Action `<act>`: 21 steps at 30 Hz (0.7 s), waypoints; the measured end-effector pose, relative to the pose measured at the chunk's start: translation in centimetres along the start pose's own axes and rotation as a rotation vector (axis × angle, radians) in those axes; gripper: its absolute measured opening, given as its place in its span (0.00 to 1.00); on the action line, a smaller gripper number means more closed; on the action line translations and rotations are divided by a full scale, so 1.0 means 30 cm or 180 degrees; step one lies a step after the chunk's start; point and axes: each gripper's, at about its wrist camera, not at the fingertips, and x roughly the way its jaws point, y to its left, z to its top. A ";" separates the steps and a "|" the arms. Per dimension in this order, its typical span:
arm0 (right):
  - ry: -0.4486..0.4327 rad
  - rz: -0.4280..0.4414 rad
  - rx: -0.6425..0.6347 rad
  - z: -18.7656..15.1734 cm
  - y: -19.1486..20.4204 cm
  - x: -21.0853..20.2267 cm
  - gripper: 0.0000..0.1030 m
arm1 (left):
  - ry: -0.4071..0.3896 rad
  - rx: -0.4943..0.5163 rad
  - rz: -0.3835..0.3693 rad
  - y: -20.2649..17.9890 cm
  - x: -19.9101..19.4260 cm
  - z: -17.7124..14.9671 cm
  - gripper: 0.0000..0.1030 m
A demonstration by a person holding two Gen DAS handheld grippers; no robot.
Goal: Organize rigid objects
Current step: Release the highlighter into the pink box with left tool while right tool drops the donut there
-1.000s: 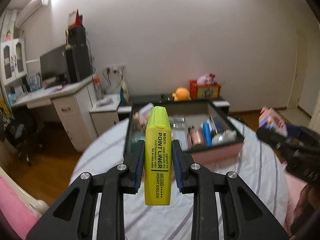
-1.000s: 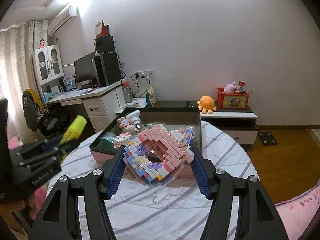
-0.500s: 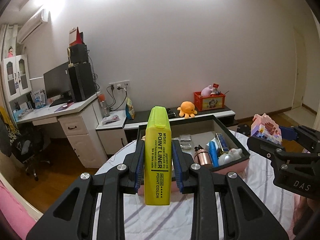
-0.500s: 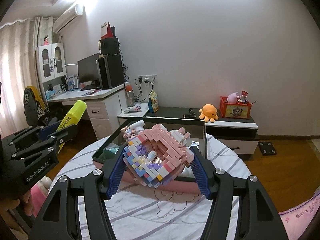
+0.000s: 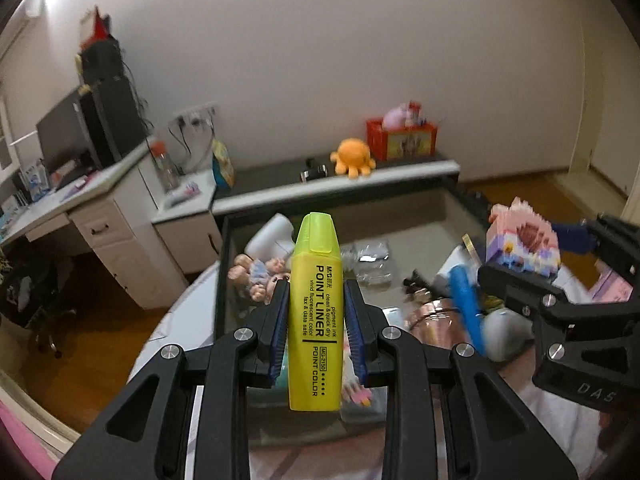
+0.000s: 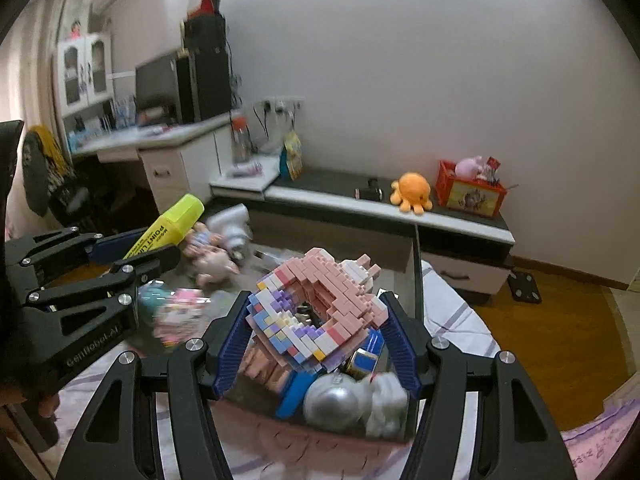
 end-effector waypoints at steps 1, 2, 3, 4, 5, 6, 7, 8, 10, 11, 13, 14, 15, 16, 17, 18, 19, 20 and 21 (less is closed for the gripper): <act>0.0040 -0.0013 -0.0004 0.003 -0.007 0.023 0.62 | 0.0037 0.0000 -0.0015 0.002 0.026 -0.001 0.26; 0.0088 -0.0030 -0.0009 0.006 -0.012 0.047 0.62 | 0.0105 0.0003 -0.0032 0.001 0.057 0.000 0.26; 0.0135 -0.0051 -0.0006 0.009 -0.018 0.069 0.62 | 0.0133 -0.0005 -0.0031 0.000 0.081 0.000 0.26; 0.0166 -0.0053 -0.0001 0.012 -0.024 0.086 0.62 | 0.0138 -0.0007 -0.0033 0.001 0.093 -0.001 0.26; 0.0186 -0.0041 0.0004 0.013 -0.028 0.099 0.62 | 0.0151 -0.0013 -0.0038 0.002 0.108 0.000 0.26; 0.0180 -0.0039 0.0006 0.013 -0.030 0.107 0.62 | 0.0144 -0.0032 -0.0044 0.004 0.116 0.000 0.28; 0.0172 -0.0044 0.0001 0.012 -0.025 0.109 0.62 | 0.0149 -0.0044 -0.0042 0.007 0.122 0.002 0.30; 0.0173 -0.0053 -0.0002 0.010 -0.027 0.113 0.63 | 0.0143 -0.0044 -0.0030 0.011 0.125 0.004 0.37; 0.0134 -0.0048 0.0017 0.010 -0.032 0.113 0.65 | 0.0114 -0.0029 -0.0029 0.009 0.117 0.002 0.52; 0.0084 -0.0041 0.0022 0.008 -0.033 0.100 0.68 | 0.0112 -0.0019 -0.0039 0.007 0.108 0.001 0.58; -0.0008 -0.0068 0.0028 0.010 -0.034 0.073 0.83 | 0.0045 -0.0056 -0.0028 0.011 0.077 0.000 0.71; -0.0049 -0.0064 0.0030 0.011 -0.032 0.052 0.83 | -0.0006 -0.0068 0.0020 0.014 0.051 0.001 0.78; -0.0079 -0.0060 0.0037 0.016 -0.030 0.039 0.83 | -0.0052 -0.0075 0.0023 0.018 0.030 0.002 0.83; -0.0117 -0.0062 0.0046 0.019 -0.029 0.016 0.83 | -0.0090 -0.0092 0.0010 0.023 0.005 0.002 0.85; -0.0157 -0.0079 0.0045 0.019 -0.027 -0.014 0.83 | -0.0130 -0.0130 0.0002 0.032 -0.030 0.002 0.89; -0.0192 -0.0100 0.0045 0.026 -0.026 -0.033 0.83 | -0.0176 -0.0168 0.0015 0.039 -0.062 0.001 0.96; -0.0244 -0.0109 0.0058 0.030 -0.025 -0.065 0.84 | -0.0223 -0.0198 0.0045 0.046 -0.090 0.000 0.99; -0.0284 -0.0102 0.0085 0.034 -0.025 -0.090 0.88 | -0.0286 -0.0221 0.0069 0.053 -0.126 -0.001 1.00; -0.0325 -0.0108 0.0136 0.032 -0.023 -0.134 0.90 | -0.0360 -0.0242 0.0080 0.059 -0.174 -0.004 1.00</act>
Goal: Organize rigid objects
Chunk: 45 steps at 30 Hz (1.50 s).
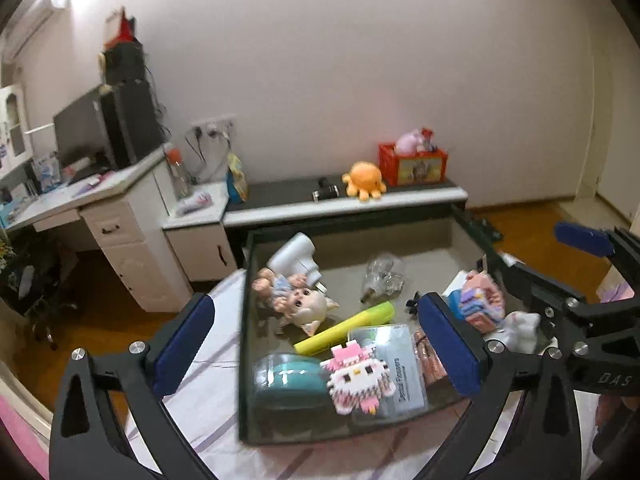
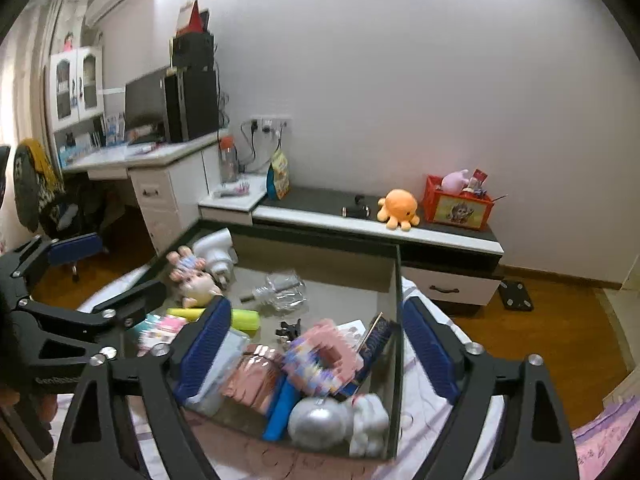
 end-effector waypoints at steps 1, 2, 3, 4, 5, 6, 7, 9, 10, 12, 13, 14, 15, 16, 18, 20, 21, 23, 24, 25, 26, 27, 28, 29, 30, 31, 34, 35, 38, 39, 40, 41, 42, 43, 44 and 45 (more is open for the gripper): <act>-0.0026 -0.0016 0.0017 0.003 0.004 -0.026 0.90 | -0.0049 -0.0019 0.0019 0.008 -0.033 0.001 1.00; -0.0076 -0.0027 0.0018 0.003 0.011 -0.067 0.90 | -0.0121 -0.0033 0.0060 0.013 -0.082 0.003 1.00; -0.0114 -0.0027 0.0019 0.003 0.016 -0.097 0.90 | -0.0185 -0.0033 0.0098 0.013 -0.125 0.001 1.00; -0.0152 -0.0044 0.0032 0.003 0.024 -0.138 0.90 | -0.0240 -0.0037 0.0125 0.013 -0.158 -0.001 1.00; -0.0206 -0.0063 0.0050 0.003 0.031 -0.184 0.90 | -0.0284 -0.0035 0.0143 0.014 -0.200 -0.004 1.00; -0.0259 -0.0066 0.0057 0.004 0.039 -0.217 0.90 | -0.0335 -0.0032 0.0134 0.014 -0.246 -0.008 1.00; -0.0322 -0.0069 0.0059 0.003 0.047 -0.263 0.90 | -0.0377 -0.0039 0.0125 0.017 -0.278 -0.013 1.00; -0.0421 -0.0095 0.0073 -0.005 0.065 -0.342 0.90 | -0.0531 -0.0049 0.0147 0.012 -0.379 -0.028 1.00; -0.0492 -0.0107 0.0069 -0.012 0.077 -0.385 0.90 | -0.0579 -0.0056 0.0146 0.011 -0.409 -0.032 1.00; -0.0565 -0.0142 0.0046 -0.024 0.100 -0.456 0.90 | -0.0672 -0.0075 0.0142 0.009 -0.497 -0.050 1.00; -0.0606 -0.0173 0.0042 -0.031 0.112 -0.493 0.90 | -0.0709 -0.0091 0.0141 0.011 -0.528 -0.057 1.00; -0.0646 -0.0189 0.0043 -0.036 0.121 -0.523 0.90 | -0.0745 -0.0104 0.0147 0.011 -0.566 -0.065 1.00; -0.0674 -0.0217 0.0036 -0.045 0.133 -0.561 0.90 | -0.0793 -0.0110 0.0136 0.011 -0.601 -0.070 1.00; -0.0688 -0.0232 0.0032 -0.049 0.139 -0.581 0.90 | -0.0826 -0.0114 0.0124 0.010 -0.633 -0.075 1.00; -0.0775 -0.0270 0.0058 -0.073 0.155 -0.649 0.90 | -0.0908 -0.0123 0.0104 0.002 -0.707 -0.093 1.00; -0.0831 -0.0283 0.0072 -0.090 0.173 -0.698 0.90 | -0.0956 -0.0107 0.0073 -0.006 -0.765 -0.106 1.00; -0.0849 -0.0274 0.0090 -0.096 0.176 -0.717 0.90 | -0.0987 -0.0093 0.0058 -0.011 -0.788 -0.110 1.00; -0.0898 -0.0242 0.0147 -0.110 0.179 -0.761 0.90 | -0.1048 -0.0055 0.0092 -0.024 -0.841 -0.119 1.00; -0.0922 -0.0218 0.0153 -0.114 0.183 -0.783 0.90 | -0.1096 -0.0051 0.0126 -0.029 -0.870 -0.123 1.00; -0.0942 -0.0216 0.0160 -0.120 0.187 -0.805 0.90 | -0.1115 -0.0053 0.0139 -0.032 -0.890 -0.124 1.00; -0.0957 -0.0226 0.0164 -0.123 0.192 -0.825 0.90 | -0.1147 -0.0060 0.0136 -0.035 -0.919 -0.128 1.00; -0.0972 -0.0233 0.0165 -0.126 0.196 -0.842 0.90 | -0.1182 -0.0072 0.0117 -0.036 -0.941 -0.133 1.00; -0.1016 -0.0220 0.0170 -0.128 0.199 -0.865 0.90 | -0.1197 -0.0086 0.0101 -0.039 -0.958 -0.136 1.00; -0.1068 -0.0206 0.0174 -0.131 0.202 -0.887 0.90 | -0.1209 -0.0091 0.0085 -0.042 -0.978 -0.142 1.00; -0.1087 -0.0218 0.0165 -0.142 0.205 -0.908 0.90 | -0.1223 -0.0092 0.0100 -0.047 -0.994 -0.147 1.00; -0.1093 -0.0245 0.0159 -0.145 0.210 -0.924 0.90 | -0.1241 -0.0090 0.0123 -0.048 -1.009 -0.154 1.00; -0.1121 -0.0254 0.0144 -0.163 0.222 -0.961 0.90 | -0.1262 -0.0073 0.0182 -0.059 -1.046 -0.166 1.00; -0.1121 -0.0252 0.0139 -0.171 0.229 -0.973 0.90 | -0.1276 -0.0062 0.0194 -0.062 -1.056 -0.166 1.00; -0.1151 -0.0263 0.0103 -0.178 0.238 -1.003 0.90 | -0.1334 -0.0071 0.0212 -0.067 -1.094 -0.171 1.00; -0.1162 -0.0272 0.0094 -0.178 0.242 -1.014 0.90 | -0.1362 -0.0085 0.0205 -0.068 -1.106 -0.172 1.00; -0.1176 -0.0283 0.0089 -0.180 0.247 -1.024 0.90 | -0.1379 -0.0098 0.0212 -0.068 -1.117 -0.173 1.00; -0.1201 -0.0288 0.0083 -0.180 0.250 -1.035 0.90 | -0.1403 -0.0099 0.0222 -0.070 -1.130 -0.173 1.00; -0.1224 -0.0288 0.0079 -0.180 0.252 -1.047 0.90 | -0.1426 -0.0097 0.0220 -0.071 -1.139 -0.173 1.00; -0.1238 -0.0294 0.0075 -0.187 0.255 -1.059 0.90 | -0.1452 -0.0100 0.0214 -0.071 -1.149 -0.173 1.00; -0.1262 -0.0301 0.0070 -0.187 0.258 -1.070 0.90 | -0.1464 -0.0104 0.0208 -0.071 -1.158 -0.173 1.00; -0.1282 -0.0305 0.0063 -0.187 0.262 -1.078 0.90 | -0.1474 -0.0102 0.0204 -0.071 -1.165 -0.173 1.00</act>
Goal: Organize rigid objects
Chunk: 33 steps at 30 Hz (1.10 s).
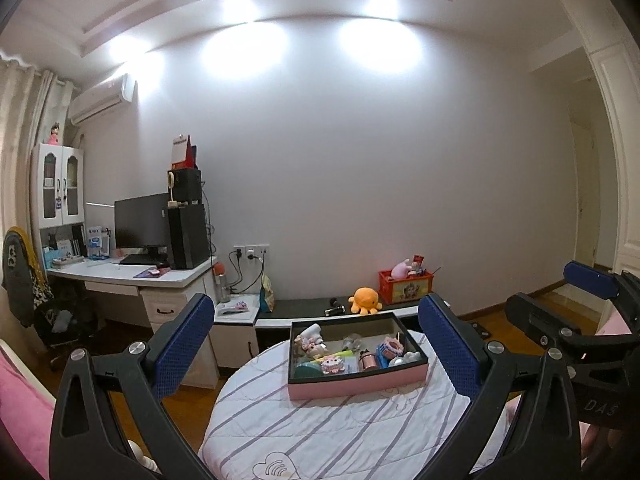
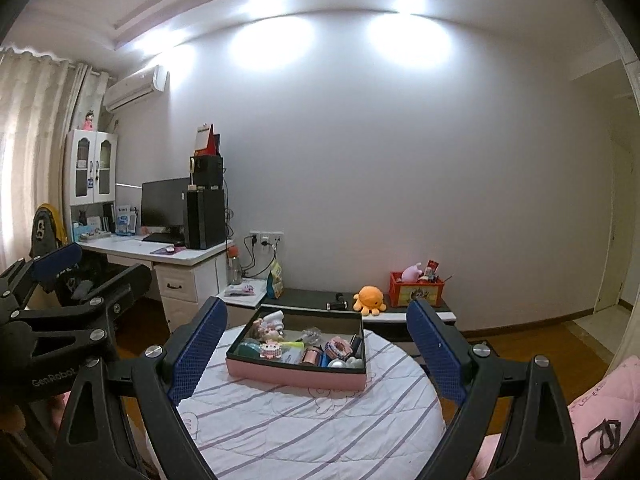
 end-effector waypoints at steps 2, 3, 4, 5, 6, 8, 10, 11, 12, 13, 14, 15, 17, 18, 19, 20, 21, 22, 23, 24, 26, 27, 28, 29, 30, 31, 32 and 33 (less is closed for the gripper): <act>-0.0030 0.0008 0.0003 0.006 0.002 -0.020 0.90 | -0.0036 -0.0006 -0.0007 0.000 -0.012 0.008 1.00; -0.0052 0.0007 0.0003 0.010 0.003 -0.030 0.90 | -0.0054 -0.0002 -0.0006 0.000 -0.019 0.011 1.00; -0.0062 0.0008 0.0001 0.012 0.003 -0.034 0.90 | -0.0070 -0.0003 -0.0005 0.001 -0.026 0.014 1.00; -0.0080 0.0015 0.0002 0.015 0.003 -0.041 0.90 | -0.0076 -0.0012 -0.0008 0.003 -0.031 0.017 1.00; -0.0090 0.0019 0.0002 0.017 0.004 -0.045 0.90 | -0.0080 -0.0008 -0.0008 0.004 -0.036 0.019 1.00; -0.0114 0.0022 0.0002 0.022 0.006 -0.056 0.90 | -0.0123 -0.0006 0.0003 0.003 -0.047 0.022 1.00; -0.0129 0.0022 -0.0006 0.025 0.010 -0.065 0.90 | -0.0141 0.0001 0.0003 0.004 -0.057 0.026 1.00; -0.0145 0.0024 -0.0006 0.026 0.011 -0.070 0.90 | -0.0159 -0.0005 0.0003 0.006 -0.063 0.028 1.00; -0.0153 0.0026 -0.0001 0.023 0.010 -0.076 0.90 | -0.0175 -0.0007 0.0005 0.007 -0.068 0.029 1.00; -0.0169 0.0028 -0.0001 0.025 0.010 -0.082 0.90 | -0.0194 -0.0007 0.0006 0.007 -0.074 0.032 1.00; -0.0183 0.0028 -0.0001 0.028 0.012 -0.084 0.90 | -0.0223 -0.0009 0.0009 0.007 -0.080 0.033 1.00; -0.0194 0.0030 0.0001 0.030 0.013 -0.089 0.90 | -0.0238 -0.0013 0.0010 0.008 -0.085 0.034 1.00; -0.0222 0.0028 -0.0013 0.035 0.016 -0.098 0.90 | -0.0264 -0.0013 0.0022 0.007 -0.095 0.035 1.00; -0.0227 0.0029 -0.0013 0.036 0.016 -0.102 0.90 | -0.0277 -0.0013 0.0031 0.007 -0.099 0.035 1.00; -0.0234 0.0031 -0.0017 0.037 0.016 -0.106 0.90 | -0.0287 -0.0011 0.0039 0.008 -0.103 0.037 1.00; -0.0248 0.0034 -0.0023 0.038 0.018 -0.109 0.90 | -0.0301 -0.0007 0.0054 0.008 -0.107 0.039 1.00; -0.0251 0.0034 -0.0023 0.037 0.018 -0.110 0.90 | -0.0309 0.0002 0.0066 0.008 -0.110 0.039 1.00; -0.0255 0.0033 -0.0025 0.038 0.019 -0.110 0.90 | -0.0324 0.0005 0.0078 0.009 -0.114 0.040 1.00; -0.0268 0.0034 -0.0024 0.038 0.021 -0.112 0.90 | -0.0330 0.0008 0.0085 0.009 -0.118 0.042 1.00; -0.0269 0.0035 -0.0022 0.038 0.023 -0.113 0.90 | -0.0336 0.0017 0.0096 0.009 -0.120 0.044 1.00; -0.0271 0.0039 -0.0023 0.039 0.025 -0.111 0.90 | -0.0355 0.0021 0.0114 0.010 -0.126 0.042 1.00; -0.0272 0.0039 -0.0026 0.039 0.026 -0.112 0.90 | -0.0362 0.0019 0.0118 0.010 -0.127 0.043 1.00; -0.0276 0.0042 -0.0025 0.040 0.027 -0.113 0.90 | -0.0376 0.0010 0.0126 0.011 -0.129 0.041 1.00; -0.0276 0.0047 -0.0022 0.041 0.028 -0.113 0.90 | -0.0374 0.0012 0.0127 0.012 -0.130 0.041 1.00; -0.0274 0.0047 -0.0028 0.041 0.028 -0.114 0.90 | -0.0378 0.0015 0.0128 0.013 -0.129 0.041 1.00; -0.0274 0.0044 -0.0030 0.041 0.030 -0.114 0.90 | -0.0376 0.0020 0.0129 0.013 -0.128 0.039 1.00; -0.0270 0.0045 -0.0031 0.041 0.030 -0.114 0.90 | -0.0388 0.0033 0.0137 0.012 -0.132 0.040 1.00; -0.0262 0.0048 -0.0033 0.041 0.032 -0.112 0.90 | -0.0403 0.0046 0.0154 0.011 -0.135 0.040 1.00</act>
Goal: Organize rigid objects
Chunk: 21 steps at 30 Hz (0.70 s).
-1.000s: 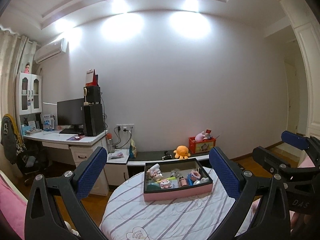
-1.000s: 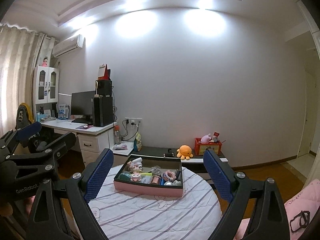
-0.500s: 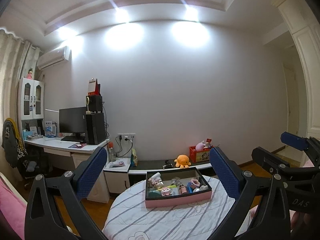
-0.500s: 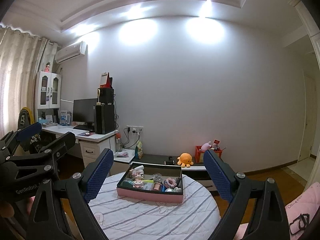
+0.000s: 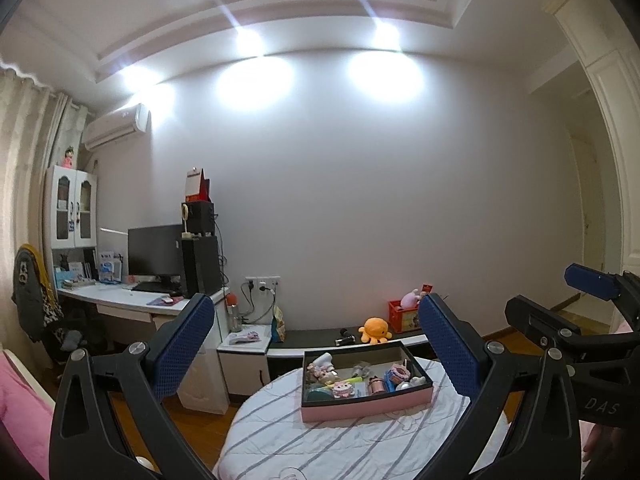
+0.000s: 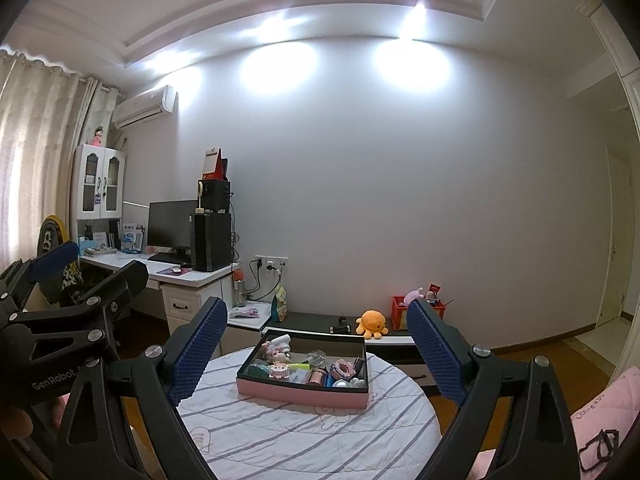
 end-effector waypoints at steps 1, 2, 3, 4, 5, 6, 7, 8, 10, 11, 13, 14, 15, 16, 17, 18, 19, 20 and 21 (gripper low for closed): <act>0.0009 0.0004 0.0004 -0.001 -0.003 0.004 0.90 | 0.0009 0.0016 0.0014 -0.002 0.000 0.000 1.00; 0.0015 -0.0001 0.0000 -0.001 -0.002 0.005 0.90 | 0.0017 0.0025 0.0017 -0.001 0.003 0.001 1.00; 0.0008 -0.0006 -0.0003 -0.001 -0.002 0.005 0.90 | 0.0010 0.0027 0.0020 0.000 0.003 0.002 1.00; 0.0011 -0.0003 0.0004 -0.001 -0.001 0.004 0.90 | 0.0009 0.0030 0.0018 0.000 0.001 0.002 1.00; 0.0013 0.0002 0.0006 -0.001 0.000 0.003 0.90 | 0.0001 0.0027 0.0019 -0.001 -0.001 0.002 1.00; 0.0005 0.0003 0.0000 -0.001 0.003 0.001 0.90 | -0.0004 0.0026 0.0021 -0.001 -0.002 0.002 1.00; 0.0002 0.0004 -0.0001 0.001 0.003 0.000 0.90 | -0.0009 0.0027 0.0020 0.000 -0.004 0.002 1.00; -0.0002 0.0002 -0.0004 0.002 0.005 -0.003 0.90 | -0.0014 0.0024 0.0019 0.000 -0.005 0.005 1.00; -0.0009 -0.0001 -0.0009 0.005 0.009 -0.006 0.90 | -0.0018 0.0020 0.0017 0.001 -0.007 0.006 1.00; -0.0009 0.0001 -0.0007 0.005 0.008 -0.005 0.90 | -0.0022 0.0024 0.0021 0.001 -0.007 0.006 1.00; -0.0003 0.0003 -0.0004 0.005 0.009 -0.006 0.90 | -0.0021 0.0029 0.0024 0.003 -0.009 0.005 1.00; -0.0005 0.0002 -0.0007 0.004 0.009 -0.006 0.90 | -0.0024 0.0035 0.0030 0.002 -0.010 0.004 1.00; -0.0001 0.0004 -0.0005 0.005 0.008 -0.006 0.90 | -0.0020 0.0040 0.0034 0.002 -0.011 0.004 1.00; 0.0004 0.0002 -0.0004 0.006 0.009 -0.007 0.90 | -0.0020 0.0043 0.0035 0.003 -0.013 0.006 1.00; 0.0002 0.0001 -0.0005 0.007 0.011 -0.010 0.90 | -0.0024 0.0043 0.0040 0.002 -0.014 0.007 1.00; 0.0003 0.0004 -0.0004 0.008 0.011 -0.010 0.90 | -0.0024 0.0046 0.0043 0.002 -0.013 0.008 1.00; 0.0005 0.0004 -0.0004 0.008 0.011 -0.011 0.90 | -0.0023 0.0046 0.0042 0.002 -0.015 0.008 1.00; -0.0001 0.0001 -0.0006 0.007 0.011 -0.010 0.90 | -0.0027 0.0044 0.0044 0.002 -0.014 0.008 1.00; -0.0002 0.0000 -0.0006 0.008 0.011 -0.010 0.90 | -0.0027 0.0045 0.0043 0.002 -0.013 0.008 1.00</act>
